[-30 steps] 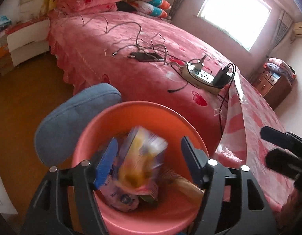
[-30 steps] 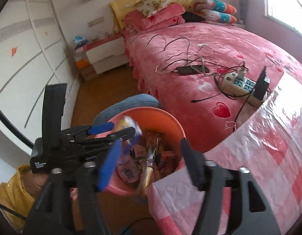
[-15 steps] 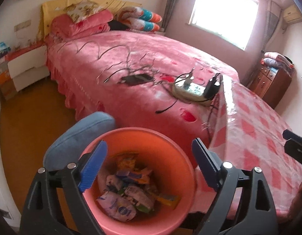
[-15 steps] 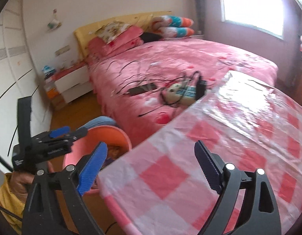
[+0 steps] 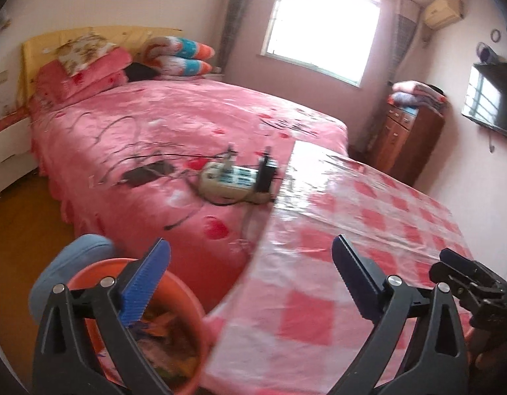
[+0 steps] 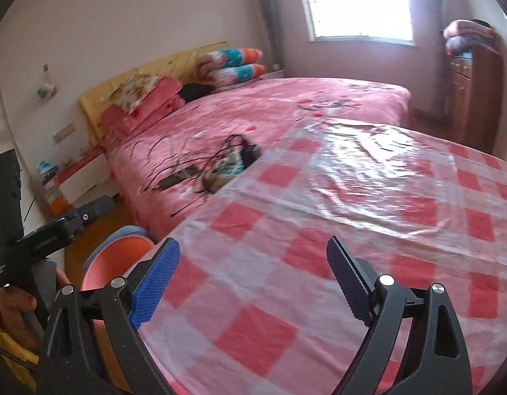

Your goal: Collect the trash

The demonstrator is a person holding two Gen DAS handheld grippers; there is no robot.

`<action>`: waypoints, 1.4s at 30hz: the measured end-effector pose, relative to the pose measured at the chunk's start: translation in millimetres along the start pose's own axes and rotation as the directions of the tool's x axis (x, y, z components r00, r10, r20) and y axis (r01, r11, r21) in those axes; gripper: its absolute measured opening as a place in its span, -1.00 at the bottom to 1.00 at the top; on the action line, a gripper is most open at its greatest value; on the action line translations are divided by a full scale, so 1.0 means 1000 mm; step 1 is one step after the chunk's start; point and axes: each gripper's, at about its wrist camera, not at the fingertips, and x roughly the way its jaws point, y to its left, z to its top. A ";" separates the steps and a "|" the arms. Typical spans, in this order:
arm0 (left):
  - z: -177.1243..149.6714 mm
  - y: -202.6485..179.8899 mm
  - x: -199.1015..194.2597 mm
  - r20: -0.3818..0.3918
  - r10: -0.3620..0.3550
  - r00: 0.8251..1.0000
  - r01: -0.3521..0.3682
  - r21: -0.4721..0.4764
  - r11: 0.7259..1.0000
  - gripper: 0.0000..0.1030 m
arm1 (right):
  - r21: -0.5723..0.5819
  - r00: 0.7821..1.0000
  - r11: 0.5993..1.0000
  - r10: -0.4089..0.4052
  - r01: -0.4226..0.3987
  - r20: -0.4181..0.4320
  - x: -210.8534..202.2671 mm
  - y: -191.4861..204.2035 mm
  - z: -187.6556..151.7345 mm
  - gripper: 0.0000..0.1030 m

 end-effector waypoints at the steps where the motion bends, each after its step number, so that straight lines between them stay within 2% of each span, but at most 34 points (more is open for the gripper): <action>1: 0.000 -0.009 0.003 -0.006 -0.011 1.000 0.012 0.009 1.000 0.92 | 0.006 1.000 1.000 -0.010 0.010 0.005 -0.003 -0.006 -0.001 0.74; 10: -0.001 -0.072 0.023 -0.050 -0.082 0.995 0.085 0.061 0.995 0.92 | 0.066 0.992 0.991 -0.121 0.118 0.046 -0.029 -0.064 -0.012 0.74; 22: -0.003 -0.153 0.040 -0.077 -0.136 0.988 0.147 0.161 0.976 0.92 | 0.109 0.965 0.967 -0.243 0.232 0.104 -0.060 -0.124 -0.022 0.74; 31: -0.009 -0.201 0.052 -0.118 -0.145 0.982 0.168 0.224 0.960 0.92 | 0.160 0.943 0.943 -0.313 0.293 0.114 -0.078 -0.163 -0.029 0.74; 42: -0.014 -0.239 0.055 -0.107 -0.139 0.984 0.164 0.273 0.948 0.92 | 0.185 0.927 0.926 -0.354 0.329 0.126 -0.091 -0.185 -0.039 0.84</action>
